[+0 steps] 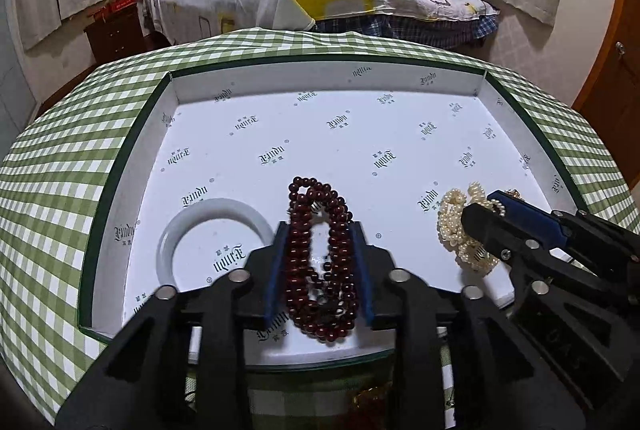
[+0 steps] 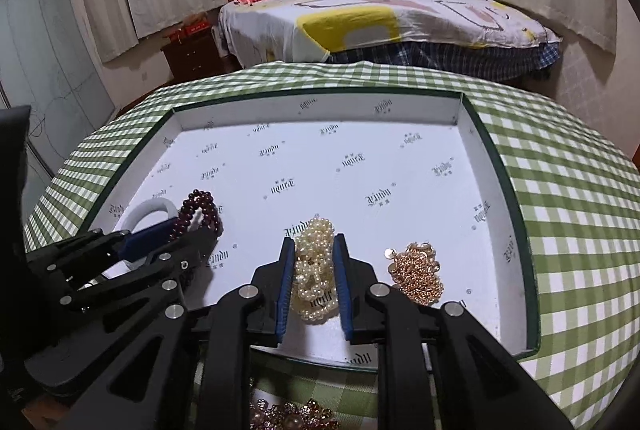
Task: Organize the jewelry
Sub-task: 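Open both grippers to drop the pearls and bead bracelet into the box, then withdraw, then grasp the pearl ring with the right gripper while the left grasps the black cord pendant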
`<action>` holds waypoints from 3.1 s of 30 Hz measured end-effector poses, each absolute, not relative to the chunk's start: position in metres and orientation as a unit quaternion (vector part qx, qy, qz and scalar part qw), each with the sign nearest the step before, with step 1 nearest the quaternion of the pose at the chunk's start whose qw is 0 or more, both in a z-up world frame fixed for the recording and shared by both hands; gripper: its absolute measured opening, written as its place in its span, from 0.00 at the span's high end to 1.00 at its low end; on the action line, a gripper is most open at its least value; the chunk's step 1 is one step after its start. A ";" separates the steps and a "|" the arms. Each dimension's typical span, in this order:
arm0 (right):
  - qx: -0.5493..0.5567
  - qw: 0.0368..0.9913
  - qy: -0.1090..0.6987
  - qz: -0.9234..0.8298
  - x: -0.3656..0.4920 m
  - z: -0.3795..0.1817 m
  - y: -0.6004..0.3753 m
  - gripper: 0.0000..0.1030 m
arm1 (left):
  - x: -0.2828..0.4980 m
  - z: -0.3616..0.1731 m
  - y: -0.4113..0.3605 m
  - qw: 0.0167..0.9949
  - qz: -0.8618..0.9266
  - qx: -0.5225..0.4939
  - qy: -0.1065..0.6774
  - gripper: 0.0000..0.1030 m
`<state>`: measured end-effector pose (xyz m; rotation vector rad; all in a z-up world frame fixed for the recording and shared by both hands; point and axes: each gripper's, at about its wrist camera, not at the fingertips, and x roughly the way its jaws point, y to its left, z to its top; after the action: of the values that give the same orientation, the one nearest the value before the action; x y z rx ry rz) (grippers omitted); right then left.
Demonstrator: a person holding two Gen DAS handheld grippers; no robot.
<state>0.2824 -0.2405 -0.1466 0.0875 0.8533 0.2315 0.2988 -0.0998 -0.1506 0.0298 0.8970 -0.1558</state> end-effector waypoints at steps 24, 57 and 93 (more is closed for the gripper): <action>0.066 0.934 0.344 0.062 0.229 -0.094 -0.273 0.58 | 0.262 -0.104 -0.089 0.922 -0.102 -0.010 0.373 0.36; 0.057 0.908 0.414 0.018 0.184 -0.160 -0.284 0.61 | 0.165 -0.134 -0.022 0.916 -0.027 -0.033 0.398 0.36; 0.046 0.912 0.407 0.023 0.173 -0.160 -0.272 0.74 | 0.190 -0.152 -0.010 0.909 -0.034 -0.013 0.415 0.86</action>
<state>0.1732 -0.2724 -0.1597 0.0949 0.8392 0.0471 0.1899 -0.0097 -0.1521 -0.0263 0.8560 -0.0710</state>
